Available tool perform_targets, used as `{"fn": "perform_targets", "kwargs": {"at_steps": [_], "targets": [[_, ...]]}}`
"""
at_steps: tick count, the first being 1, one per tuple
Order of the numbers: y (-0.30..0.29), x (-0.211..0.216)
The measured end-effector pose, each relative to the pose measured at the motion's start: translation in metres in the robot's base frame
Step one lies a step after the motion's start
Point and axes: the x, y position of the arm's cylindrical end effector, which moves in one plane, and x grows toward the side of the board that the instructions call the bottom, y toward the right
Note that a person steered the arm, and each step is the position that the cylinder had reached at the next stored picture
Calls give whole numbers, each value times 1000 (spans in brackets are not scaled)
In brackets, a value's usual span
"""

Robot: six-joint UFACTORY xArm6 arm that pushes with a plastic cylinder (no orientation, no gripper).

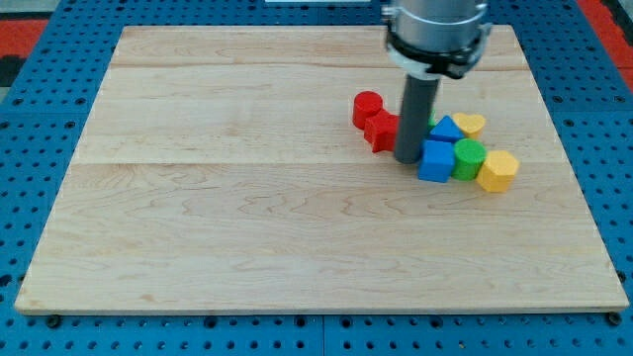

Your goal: Push the group of objects with yellow hexagon

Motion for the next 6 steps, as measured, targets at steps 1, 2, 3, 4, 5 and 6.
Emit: {"fn": "perform_targets", "kwargs": {"at_steps": [1, 2, 3, 4, 5, 6], "targets": [[-6, 2], [-32, 38], [28, 100], [123, 117], [152, 72], [106, 42]]}}
